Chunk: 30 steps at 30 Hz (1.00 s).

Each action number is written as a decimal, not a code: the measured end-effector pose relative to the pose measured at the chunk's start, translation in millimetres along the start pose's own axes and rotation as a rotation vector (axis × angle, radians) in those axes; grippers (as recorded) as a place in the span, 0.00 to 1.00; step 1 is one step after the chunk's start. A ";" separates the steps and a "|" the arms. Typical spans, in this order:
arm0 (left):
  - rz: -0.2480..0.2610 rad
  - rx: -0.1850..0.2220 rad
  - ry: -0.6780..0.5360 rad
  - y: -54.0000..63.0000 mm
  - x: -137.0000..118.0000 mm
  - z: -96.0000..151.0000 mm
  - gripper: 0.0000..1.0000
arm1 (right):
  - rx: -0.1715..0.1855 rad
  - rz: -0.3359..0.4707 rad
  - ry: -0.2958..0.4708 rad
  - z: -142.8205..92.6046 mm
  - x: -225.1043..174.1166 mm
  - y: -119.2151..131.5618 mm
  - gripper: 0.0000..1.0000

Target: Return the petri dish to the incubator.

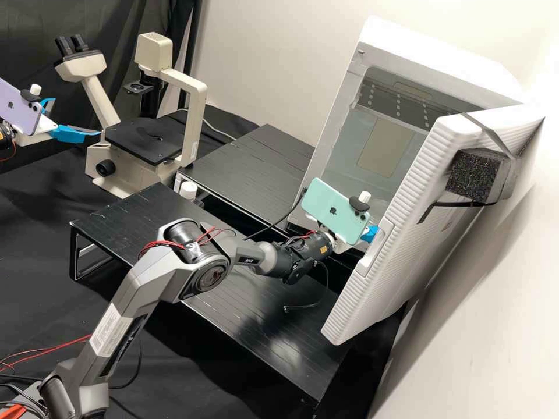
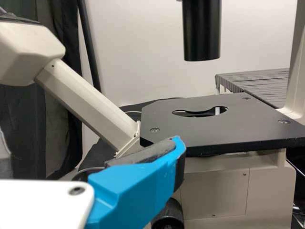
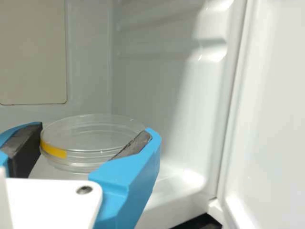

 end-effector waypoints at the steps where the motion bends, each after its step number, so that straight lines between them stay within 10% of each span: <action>1: 0.000 0.000 0.000 0.0 0.0 0.0 1.00 | 0.005 -0.002 0.001 -0.9 2.5 -0.8 0.00; 21: 0.000 0.000 0.000 0.0 0.0 0.0 1.00 | 0.035 -0.086 -0.029 -0.3 24.5 -30.9 0.00; 22: 0.000 0.000 0.000 0.0 0.0 0.0 1.00 | 0.035 -0.085 -0.027 -0.4 24.6 -30.8 1.00; 30: 0.000 0.000 0.000 0.0 0.0 0.0 1.00 | 0.037 -0.097 -0.016 -1.5 24.5 -31.9 1.00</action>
